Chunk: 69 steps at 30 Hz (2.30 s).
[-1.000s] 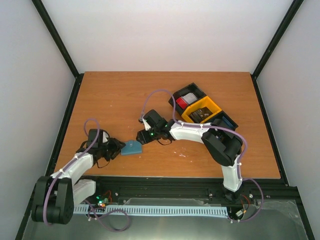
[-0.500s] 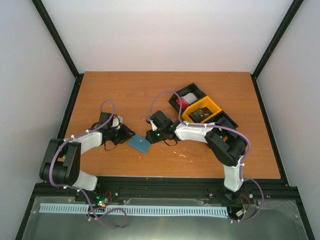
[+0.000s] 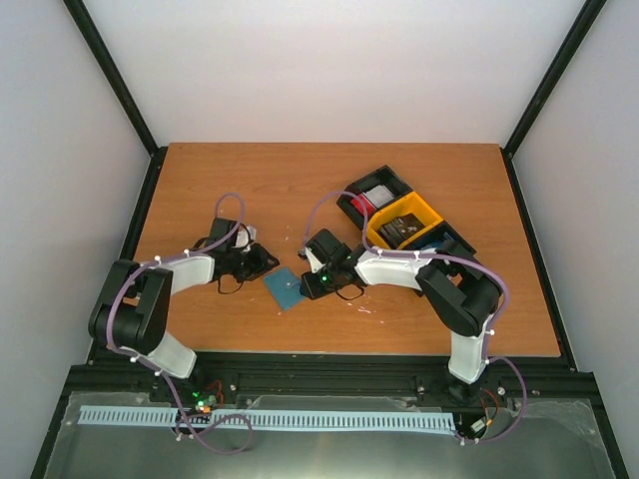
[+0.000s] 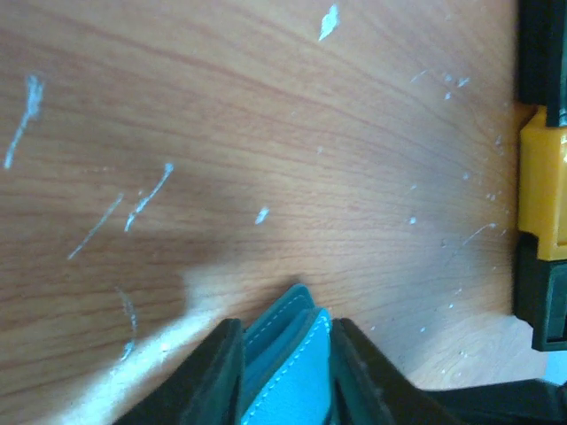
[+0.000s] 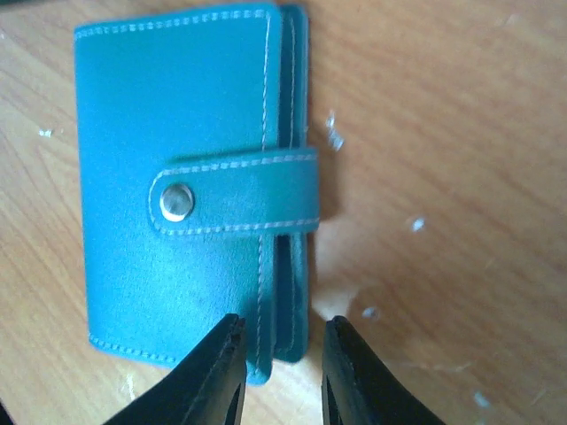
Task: Put the credit cards into the card holder
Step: Open the card holder at the center of the board.
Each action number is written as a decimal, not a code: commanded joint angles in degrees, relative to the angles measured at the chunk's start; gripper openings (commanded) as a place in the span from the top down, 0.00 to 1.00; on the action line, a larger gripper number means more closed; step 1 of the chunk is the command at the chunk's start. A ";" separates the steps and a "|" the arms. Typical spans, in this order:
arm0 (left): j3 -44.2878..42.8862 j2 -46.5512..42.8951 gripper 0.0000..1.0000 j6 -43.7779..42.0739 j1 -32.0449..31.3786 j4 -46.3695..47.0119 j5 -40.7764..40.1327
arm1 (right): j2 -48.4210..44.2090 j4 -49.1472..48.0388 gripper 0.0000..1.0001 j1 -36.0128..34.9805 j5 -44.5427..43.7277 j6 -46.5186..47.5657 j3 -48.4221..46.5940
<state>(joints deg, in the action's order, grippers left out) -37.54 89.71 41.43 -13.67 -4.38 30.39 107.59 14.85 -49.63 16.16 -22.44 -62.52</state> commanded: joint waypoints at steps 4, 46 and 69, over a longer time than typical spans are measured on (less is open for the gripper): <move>4.24 -9.69 0.59 3.41 -0.58 0.03 -7.04 | -3.34 7.10 0.73 -0.80 -3.69 -3.97 -1.74; 18.47 -9.50 0.57 16.41 -0.65 13.93 0.65 | 9.46 7.60 0.83 -1.70 -5.52 -1.70 -13.58; 14.17 -4.90 0.68 12.65 -0.74 8.90 -9.11 | 2.58 -3.93 0.96 5.10 6.24 -4.63 -3.83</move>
<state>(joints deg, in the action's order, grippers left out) -21.54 84.07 57.63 -14.20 15.14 32.18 112.81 10.81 -46.13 22.24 -26.59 -68.58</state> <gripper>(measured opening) 0.329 0.033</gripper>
